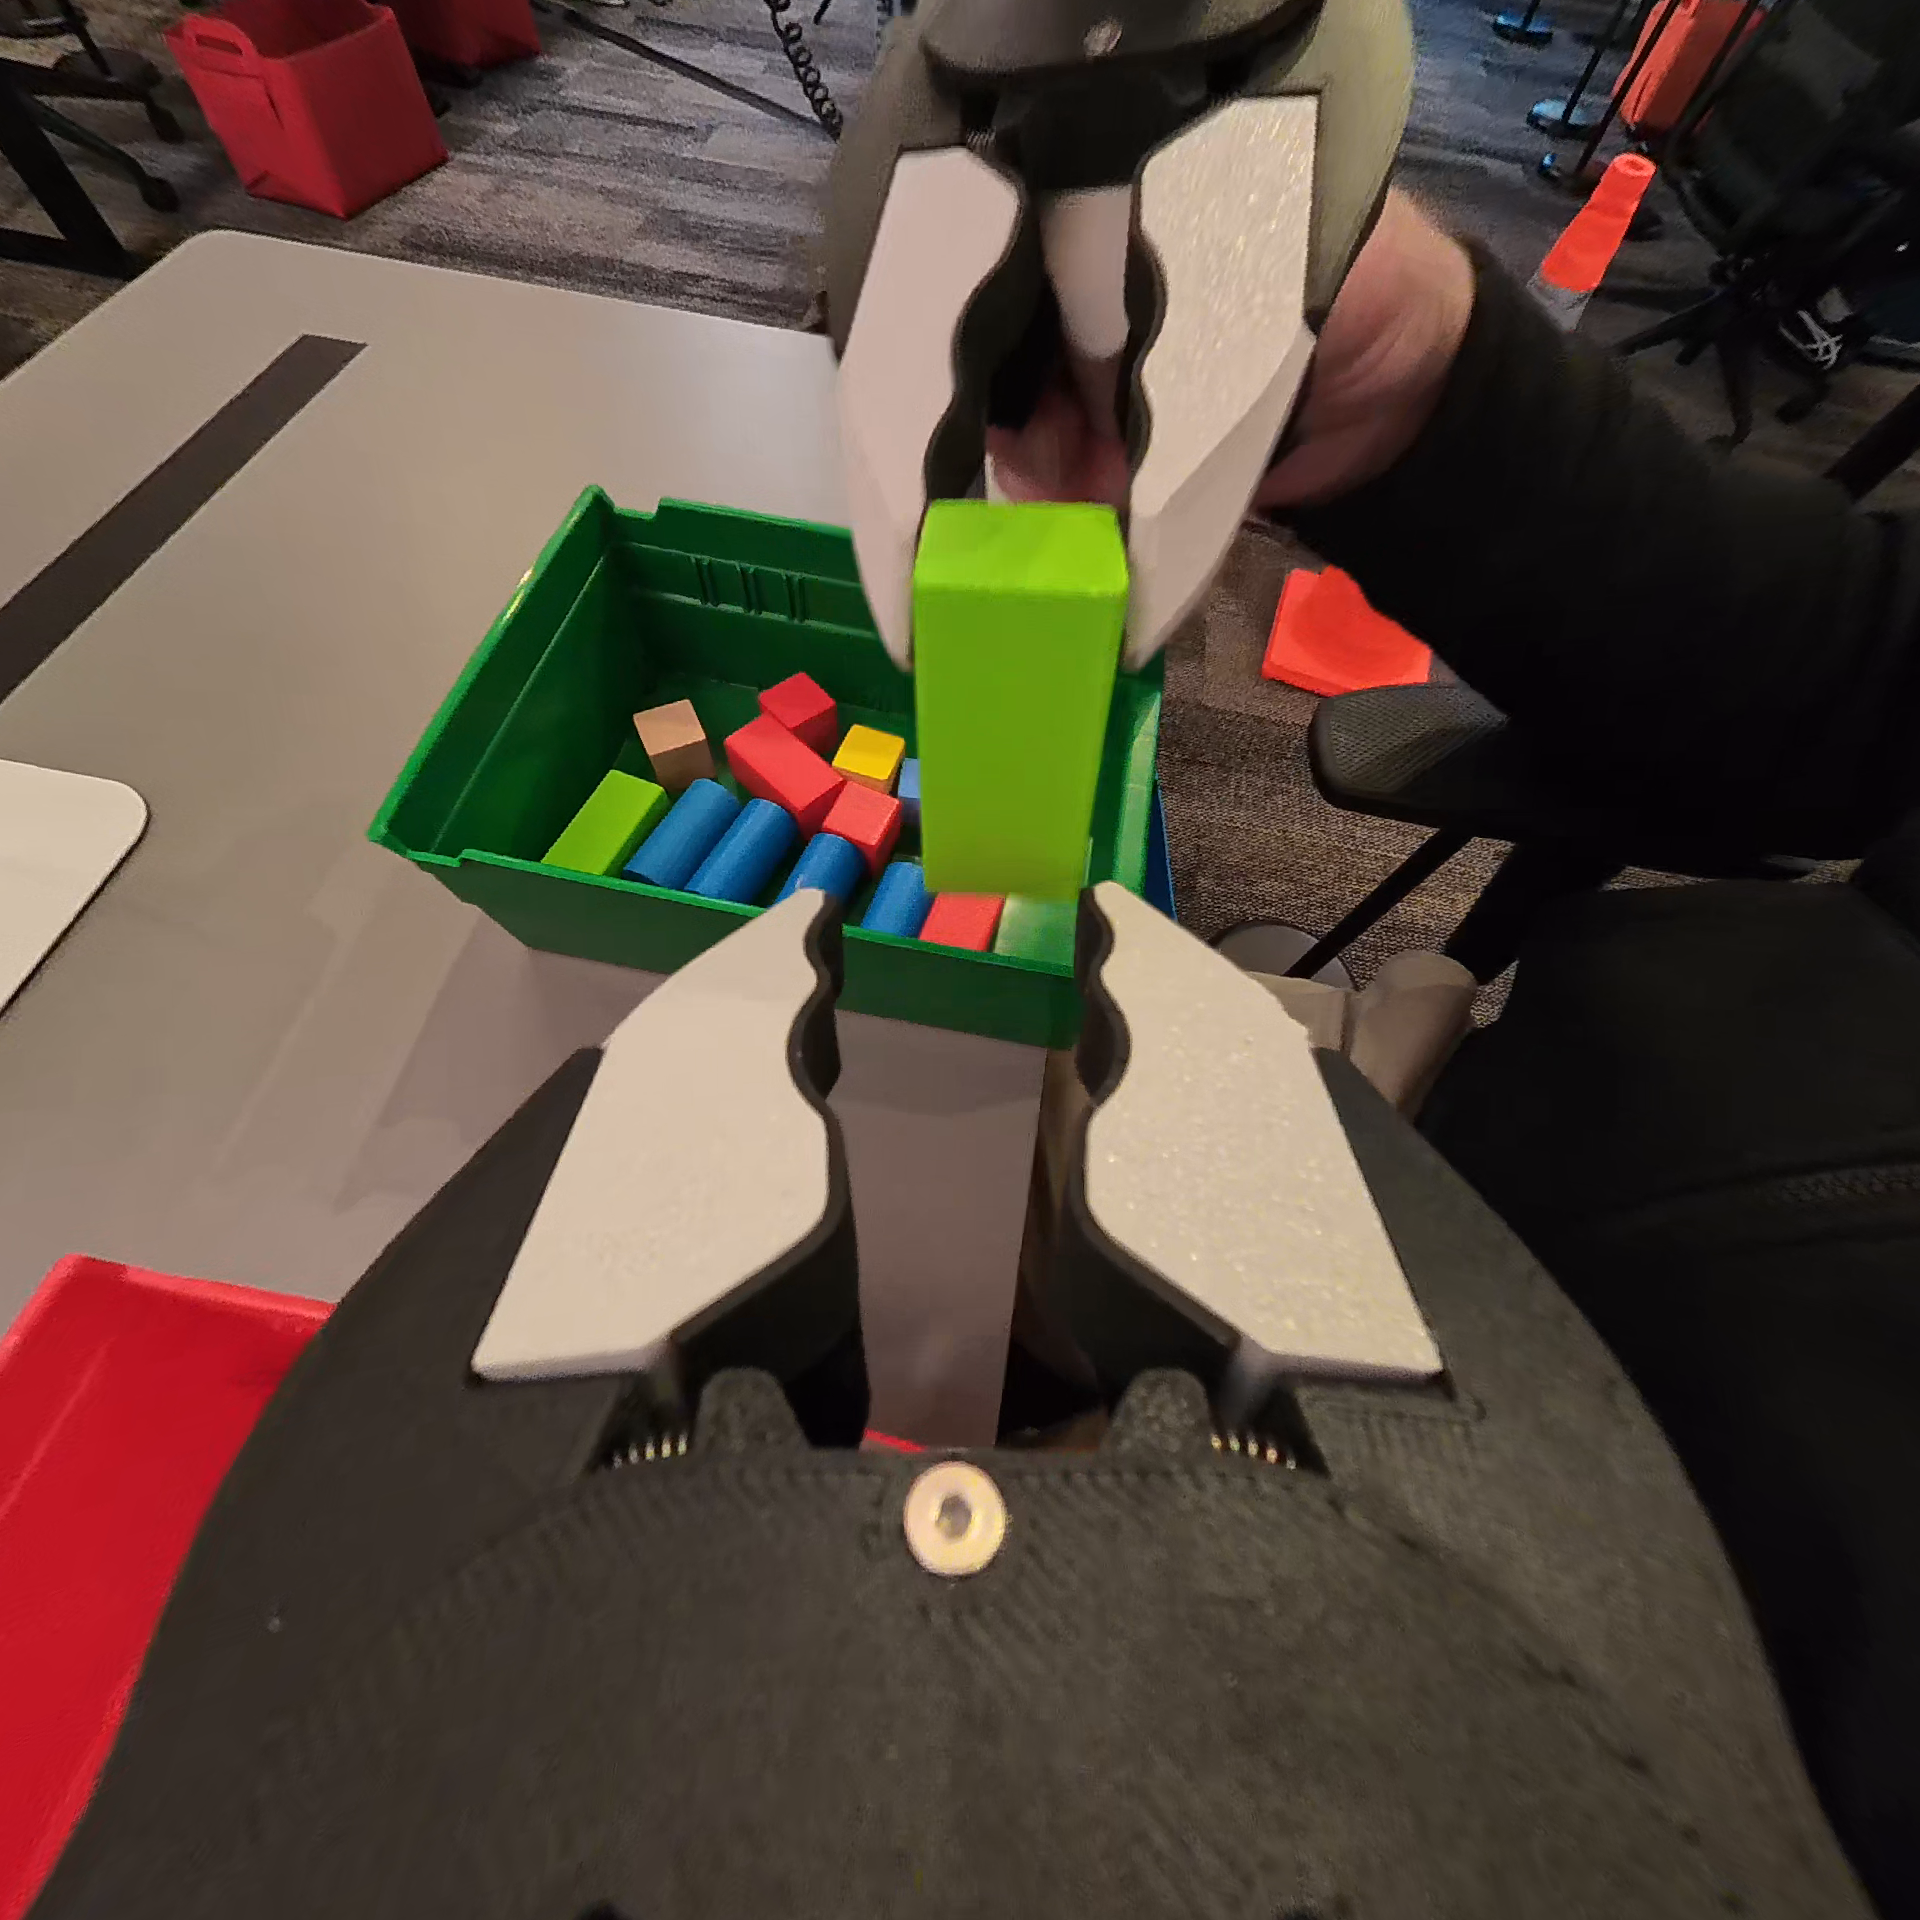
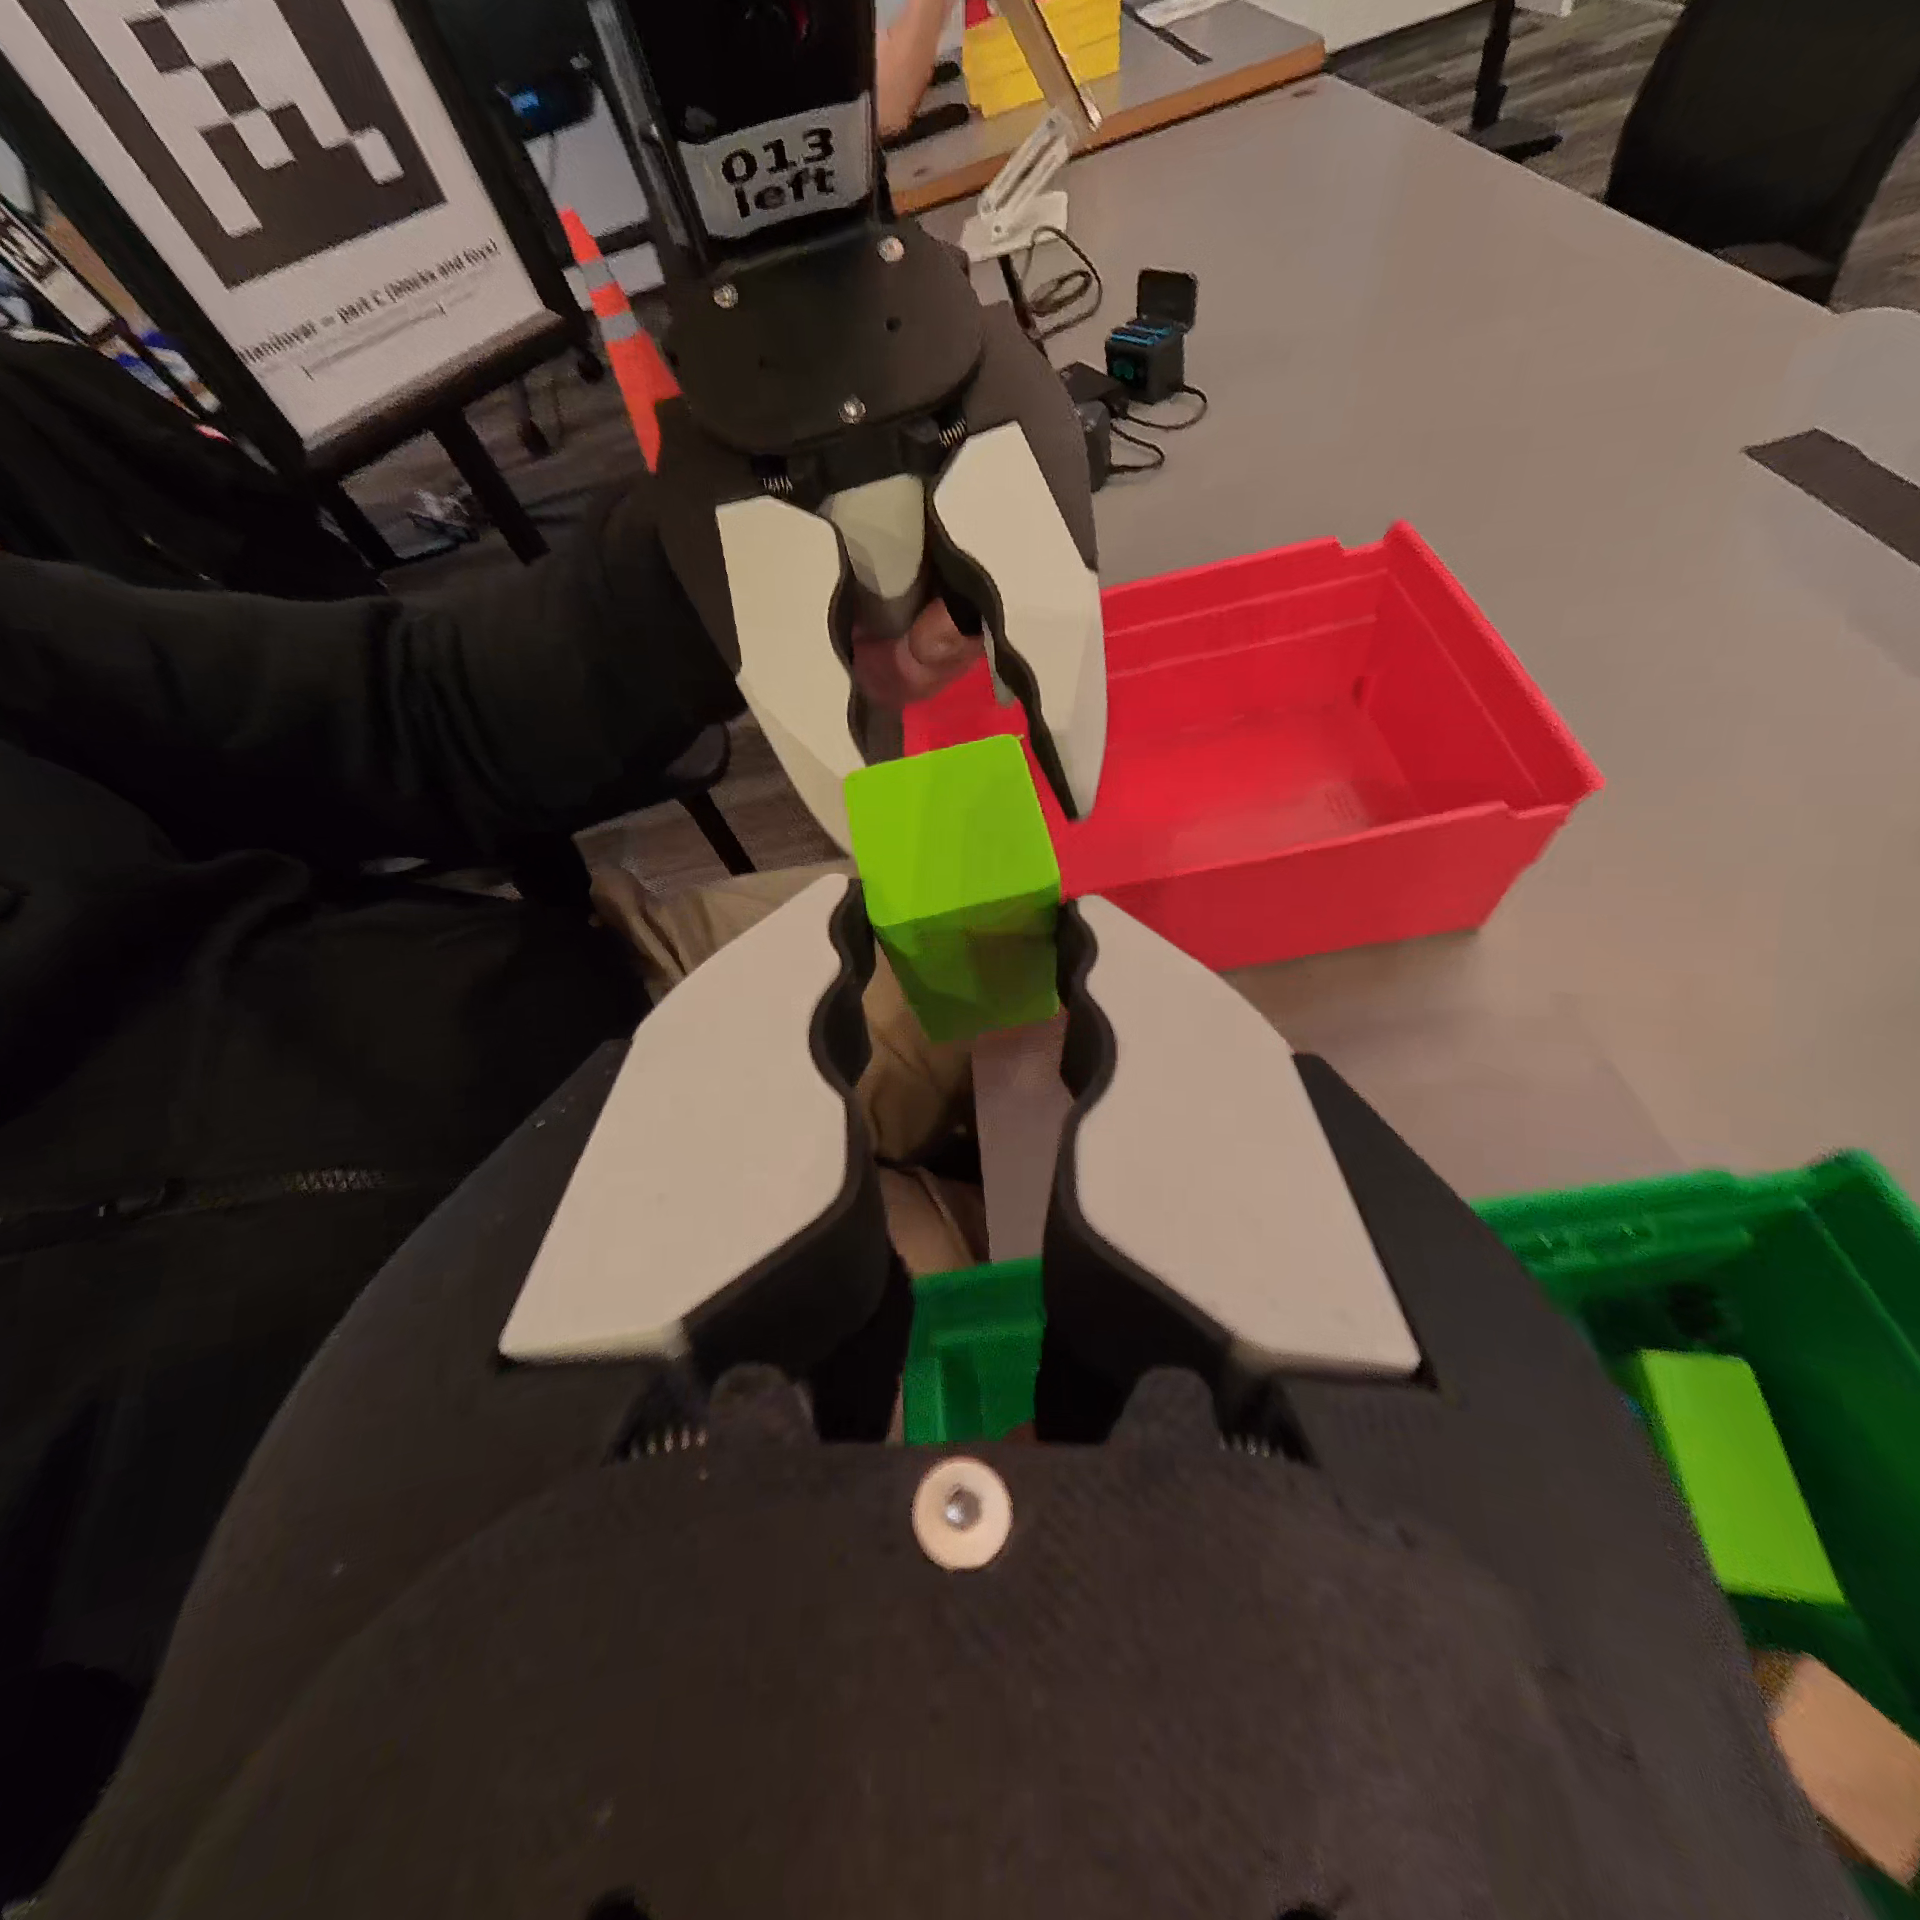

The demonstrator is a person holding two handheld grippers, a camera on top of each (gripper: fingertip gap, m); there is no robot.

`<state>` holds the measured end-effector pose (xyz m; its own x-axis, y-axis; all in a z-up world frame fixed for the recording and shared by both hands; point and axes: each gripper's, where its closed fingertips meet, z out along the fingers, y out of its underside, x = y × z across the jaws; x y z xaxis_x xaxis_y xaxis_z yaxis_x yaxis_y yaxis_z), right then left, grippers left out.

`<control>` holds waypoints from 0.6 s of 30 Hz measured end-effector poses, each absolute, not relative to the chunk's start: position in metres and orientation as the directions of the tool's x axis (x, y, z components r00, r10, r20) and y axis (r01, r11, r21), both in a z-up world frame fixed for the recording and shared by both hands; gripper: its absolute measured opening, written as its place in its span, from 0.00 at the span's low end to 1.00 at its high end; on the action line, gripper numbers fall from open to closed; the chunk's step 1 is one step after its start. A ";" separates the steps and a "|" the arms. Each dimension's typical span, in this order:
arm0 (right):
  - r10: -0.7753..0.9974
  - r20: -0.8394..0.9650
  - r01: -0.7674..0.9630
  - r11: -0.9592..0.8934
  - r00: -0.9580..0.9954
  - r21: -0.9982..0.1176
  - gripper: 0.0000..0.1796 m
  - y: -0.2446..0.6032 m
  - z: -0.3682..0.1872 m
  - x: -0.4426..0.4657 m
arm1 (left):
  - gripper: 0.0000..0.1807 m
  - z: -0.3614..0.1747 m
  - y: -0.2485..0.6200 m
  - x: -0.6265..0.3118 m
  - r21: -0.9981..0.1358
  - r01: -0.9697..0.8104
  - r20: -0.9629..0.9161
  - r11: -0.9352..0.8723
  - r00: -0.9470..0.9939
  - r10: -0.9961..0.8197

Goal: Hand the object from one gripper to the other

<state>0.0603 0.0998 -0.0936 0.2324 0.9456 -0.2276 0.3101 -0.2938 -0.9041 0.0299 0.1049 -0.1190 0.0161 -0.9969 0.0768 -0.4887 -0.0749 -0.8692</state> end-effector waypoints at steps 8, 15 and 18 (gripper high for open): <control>0.917 -0.106 0.643 -0.349 0.386 -0.681 0.19 0.097 -0.151 0.135 | 0.22 -0.116 0.111 0.024 -0.860 -0.505 0.052 -0.067 0.044 -0.998; 0.915 -0.123 0.853 -0.404 0.385 -0.331 0.19 0.078 -0.227 0.171 | 0.22 -0.120 0.113 0.023 -0.849 -0.524 0.051 -0.072 0.054 -0.997; 0.905 -0.129 0.885 -0.425 0.406 -0.192 0.19 0.075 -0.251 0.182 | 0.22 -0.123 0.114 0.022 -0.841 -0.535 0.049 -0.073 0.059 -0.997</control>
